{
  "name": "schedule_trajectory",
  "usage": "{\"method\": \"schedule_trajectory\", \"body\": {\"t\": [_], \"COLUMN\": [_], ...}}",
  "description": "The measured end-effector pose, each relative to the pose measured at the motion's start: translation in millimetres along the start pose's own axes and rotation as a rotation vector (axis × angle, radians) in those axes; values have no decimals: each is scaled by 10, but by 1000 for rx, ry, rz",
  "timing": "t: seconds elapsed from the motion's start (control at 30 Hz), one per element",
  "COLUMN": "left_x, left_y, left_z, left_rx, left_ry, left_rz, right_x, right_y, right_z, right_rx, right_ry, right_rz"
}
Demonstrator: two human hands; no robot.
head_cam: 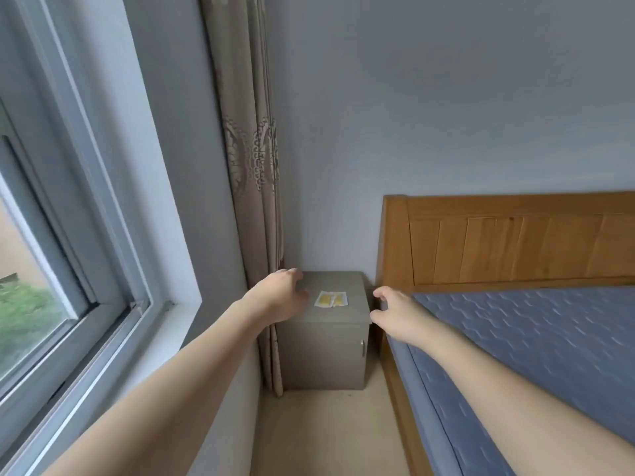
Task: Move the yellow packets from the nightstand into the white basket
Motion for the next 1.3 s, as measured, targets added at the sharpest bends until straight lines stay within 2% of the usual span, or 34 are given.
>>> {"method": "schedule_trajectory", "body": {"t": [0.27, 0.5, 0.83, 1.0, 1.17, 1.3], "left_x": [2074, 3812, 6007, 6863, 7526, 7798], "left_y": [237, -208, -536, -1190, -2400, -3323], "left_z": [-463, -668, -1307, -1526, -1854, -2215], "left_rx": [-137, -153, -126, -135, -235, -285], "left_ry": [68, 126, 330, 370, 428, 517], "left_rz": [-44, -198, -313, -438, -615, -663], "right_x": [1881, 3601, 6142, 6986, 7645, 8007], "right_y": [541, 491, 355, -170, -1022, -1746], "right_z": [134, 669, 1331, 1690, 2234, 2649], "right_rx": [19, 51, 91, 92, 56, 73], "right_ry": [-59, -120, -218, -350, -515, -608], "right_rz": [12, -52, -128, -181, -227, -312]}}
Point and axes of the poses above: each hand's wrist, its own x-axis towards the middle knuckle, its own y-axis out of the back of the hand, z = x × y, the point moved 6 cm from there along x, towards the middle knuckle, and after that the axes turned 9 degrees about -z, right-handed, at the moved point
